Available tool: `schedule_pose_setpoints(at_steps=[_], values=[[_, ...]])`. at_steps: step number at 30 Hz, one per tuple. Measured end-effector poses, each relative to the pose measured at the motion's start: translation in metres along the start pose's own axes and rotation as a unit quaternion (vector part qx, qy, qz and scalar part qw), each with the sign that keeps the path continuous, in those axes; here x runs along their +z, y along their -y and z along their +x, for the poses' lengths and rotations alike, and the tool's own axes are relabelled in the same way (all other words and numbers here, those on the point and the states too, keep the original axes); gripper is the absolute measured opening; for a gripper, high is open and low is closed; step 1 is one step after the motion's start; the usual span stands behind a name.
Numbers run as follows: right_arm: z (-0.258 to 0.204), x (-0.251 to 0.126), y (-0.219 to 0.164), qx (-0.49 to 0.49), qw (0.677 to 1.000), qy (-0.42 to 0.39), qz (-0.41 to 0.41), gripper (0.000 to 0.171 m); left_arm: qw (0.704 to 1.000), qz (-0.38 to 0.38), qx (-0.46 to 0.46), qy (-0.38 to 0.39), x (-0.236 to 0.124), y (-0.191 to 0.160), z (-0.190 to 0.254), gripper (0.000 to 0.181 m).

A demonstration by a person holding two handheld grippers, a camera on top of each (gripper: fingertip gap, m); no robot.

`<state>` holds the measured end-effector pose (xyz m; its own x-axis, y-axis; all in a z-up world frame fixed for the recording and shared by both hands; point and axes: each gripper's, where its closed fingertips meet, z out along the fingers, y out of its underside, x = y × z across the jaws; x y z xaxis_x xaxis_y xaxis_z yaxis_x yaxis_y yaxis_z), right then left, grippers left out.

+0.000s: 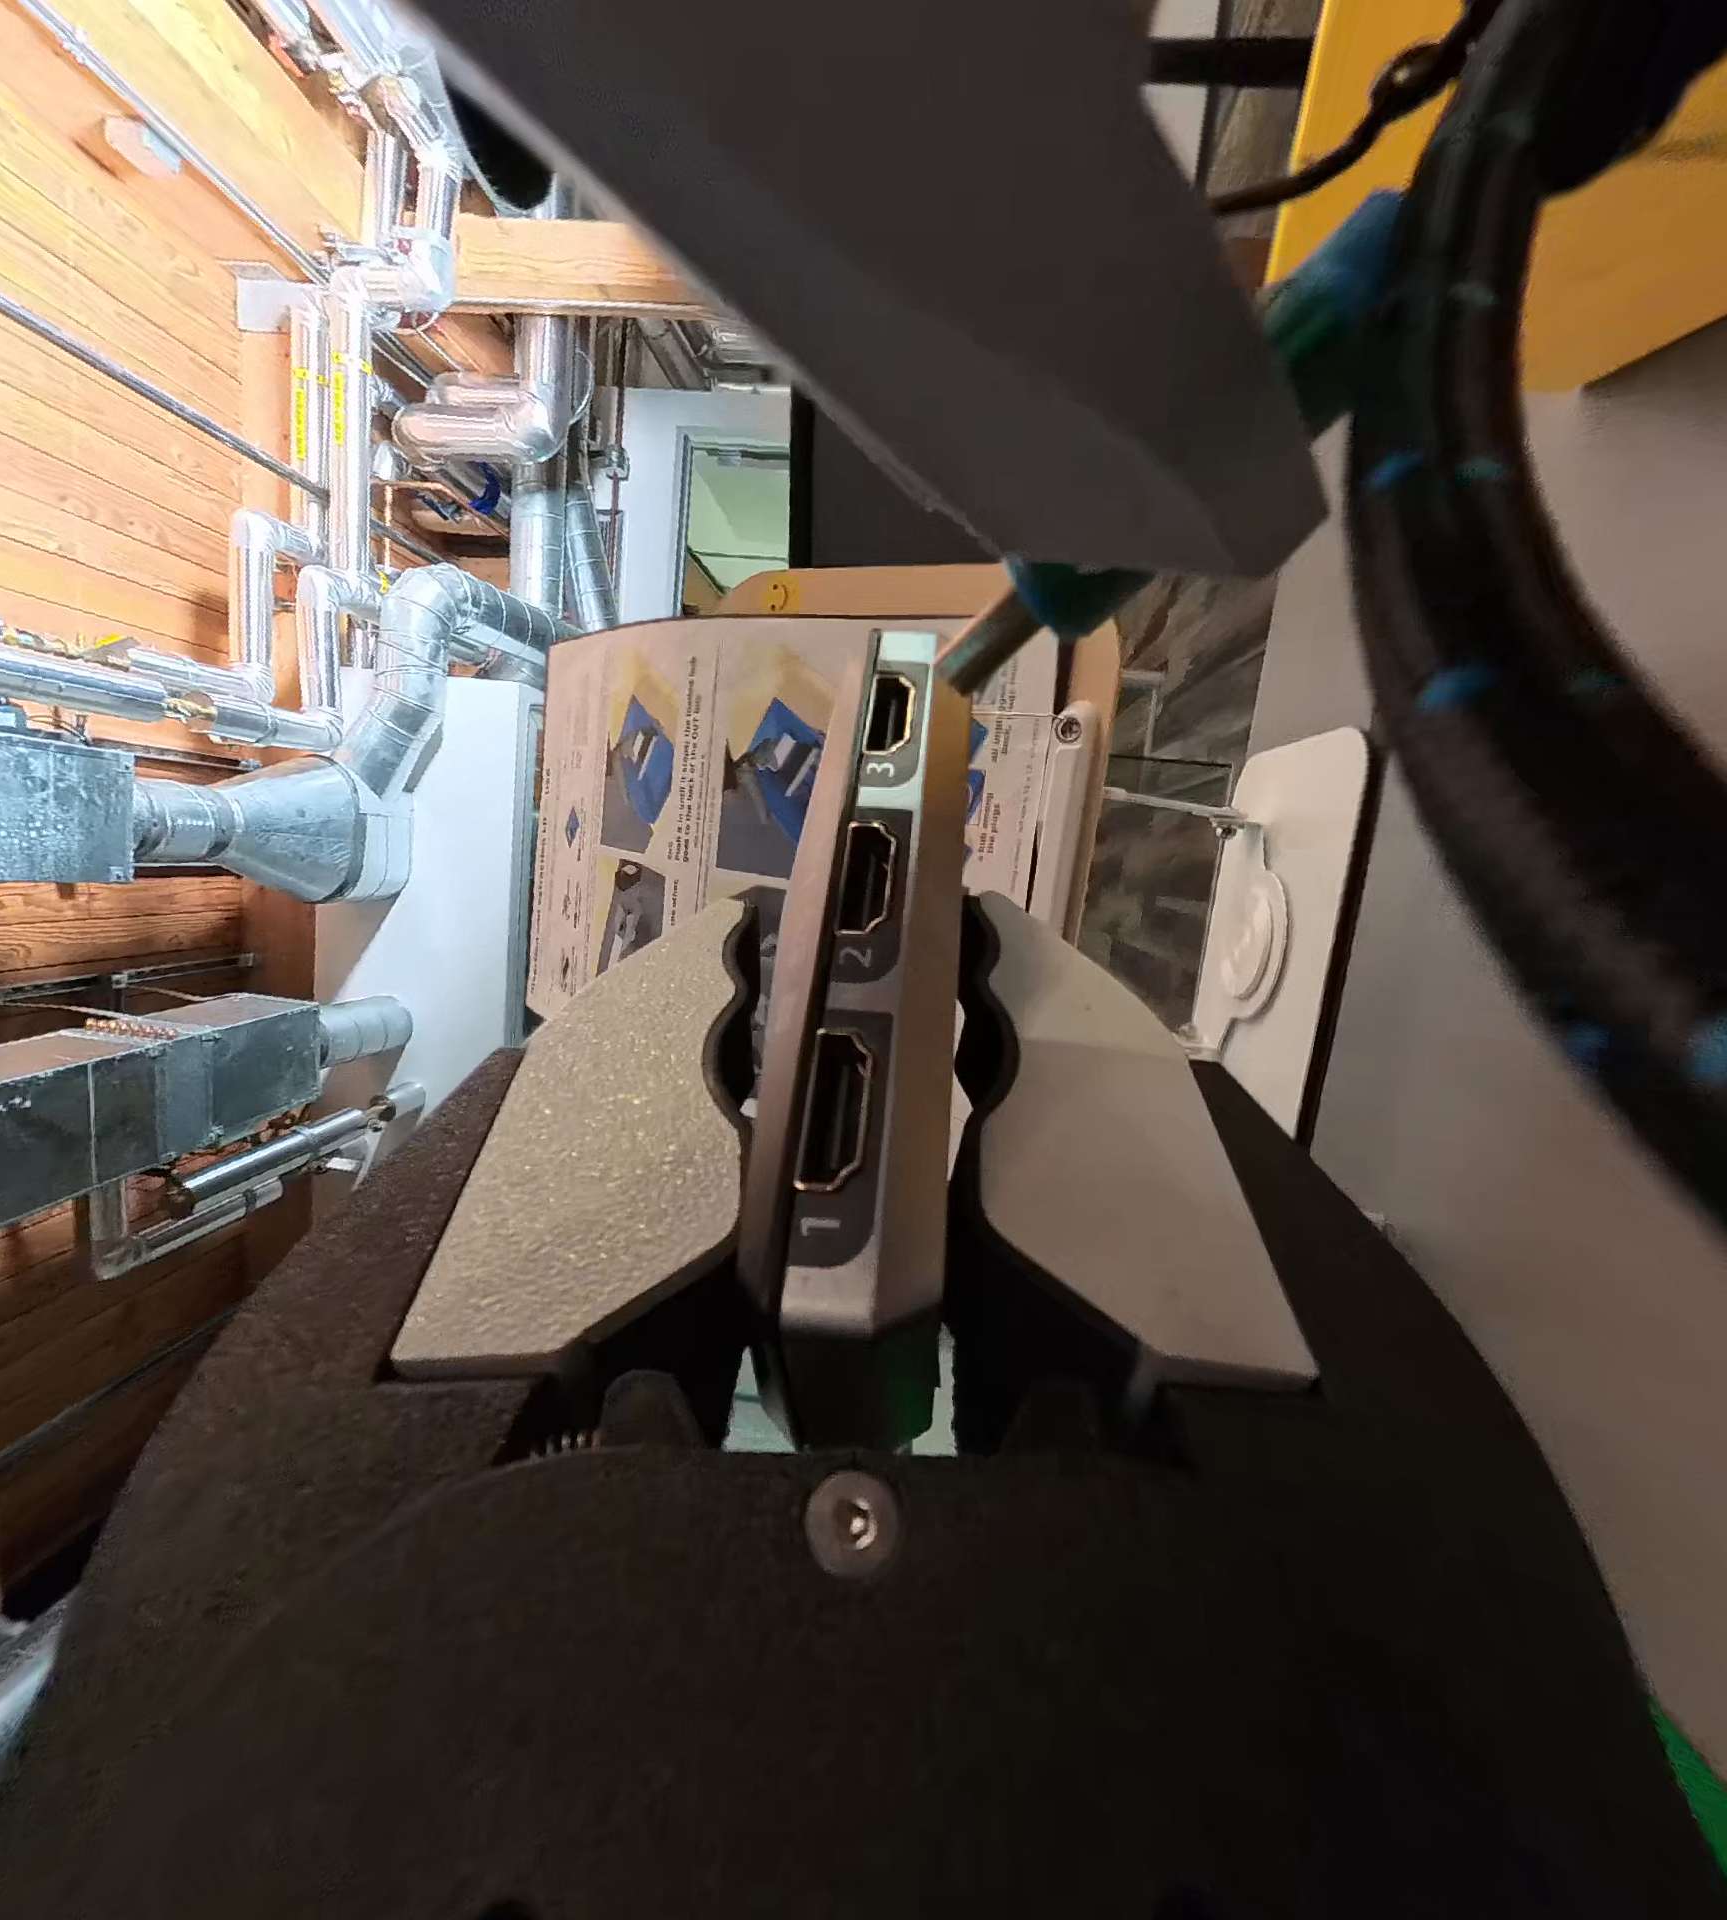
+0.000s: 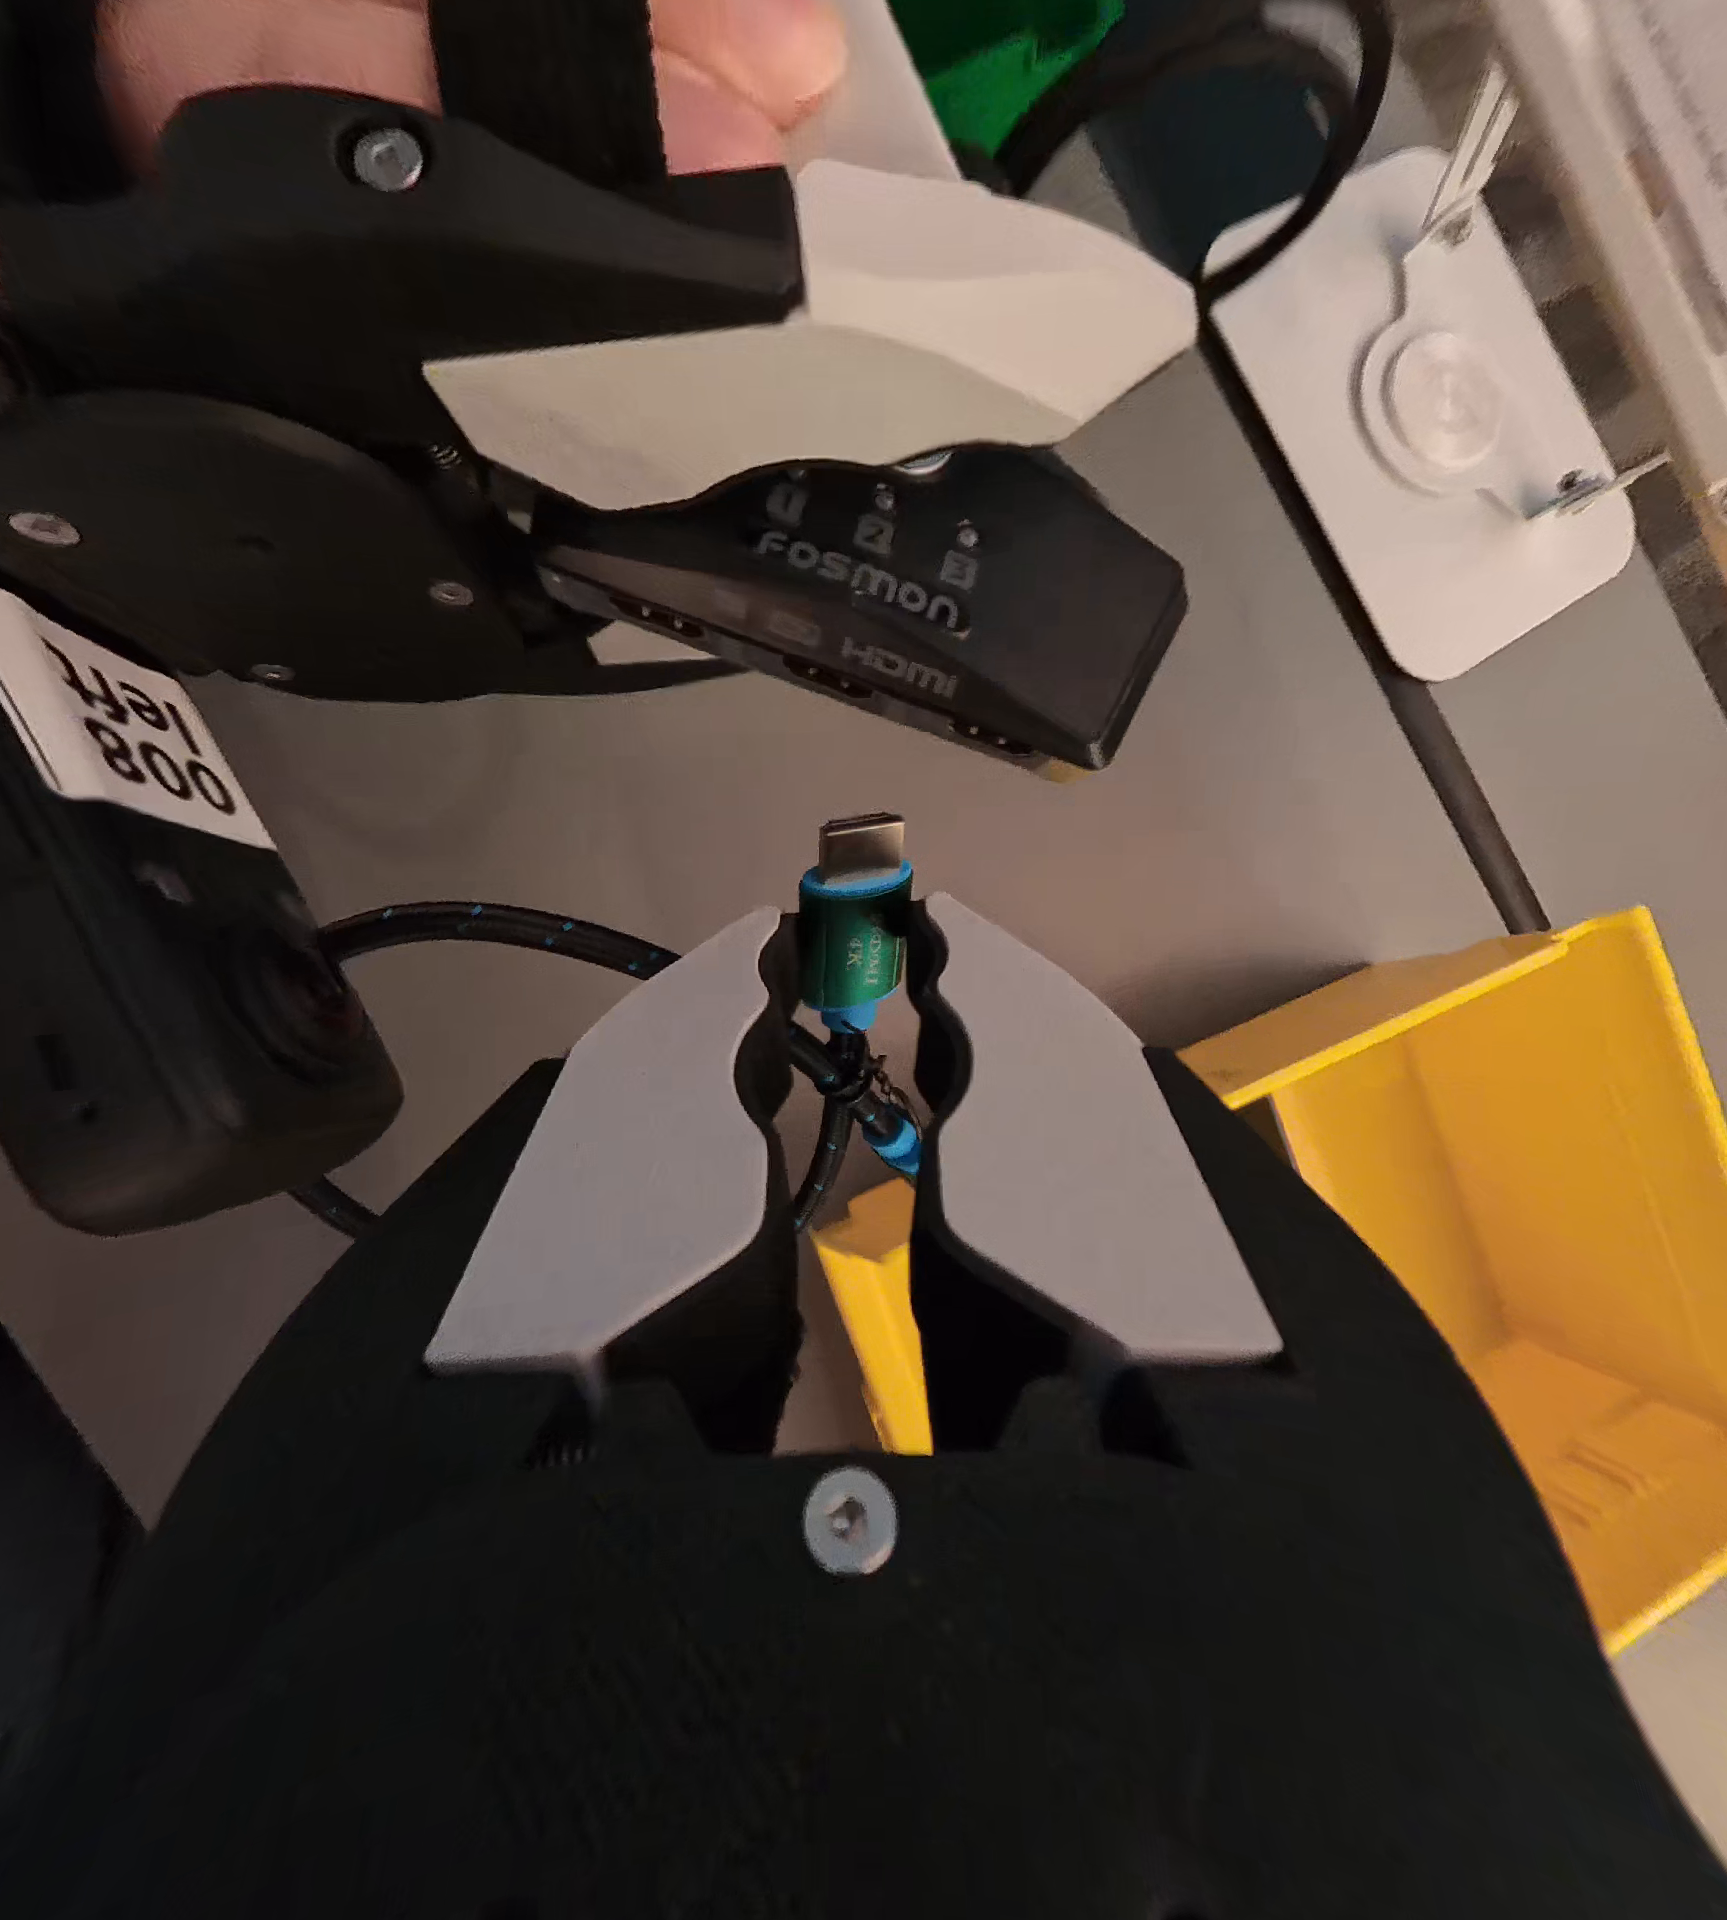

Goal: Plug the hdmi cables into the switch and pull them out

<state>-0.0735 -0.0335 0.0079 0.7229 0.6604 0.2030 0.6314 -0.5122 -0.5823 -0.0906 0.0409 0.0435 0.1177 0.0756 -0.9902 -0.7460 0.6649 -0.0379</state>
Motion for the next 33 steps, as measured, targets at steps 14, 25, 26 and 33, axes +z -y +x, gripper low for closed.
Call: schedule_pose_setpoints(at_steps=[14,25,26,33], values=[[-0.01,0.032,-0.031,0.04,0.992,0.076,-0.092,0.021,0.993,-0.008,0.117,-0.027,0.002,0.02,0.043,0.036],[-0.01,0.034,-0.042,0.061,0.988,0.079,-0.12,0.021,0.988,-0.017,0.143,-0.049,0.003,0.019,0.06,0.036],[-0.01,0.035,-0.043,0.063,0.988,0.078,-0.121,0.021,0.988,-0.015,0.145,-0.049,0.003,0.02,0.06,0.036],[-0.009,0.04,-0.05,0.071,0.984,0.082,-0.141,0.021,0.983,-0.009,0.17,-0.064,0.002,0.024,0.07,0.035]])
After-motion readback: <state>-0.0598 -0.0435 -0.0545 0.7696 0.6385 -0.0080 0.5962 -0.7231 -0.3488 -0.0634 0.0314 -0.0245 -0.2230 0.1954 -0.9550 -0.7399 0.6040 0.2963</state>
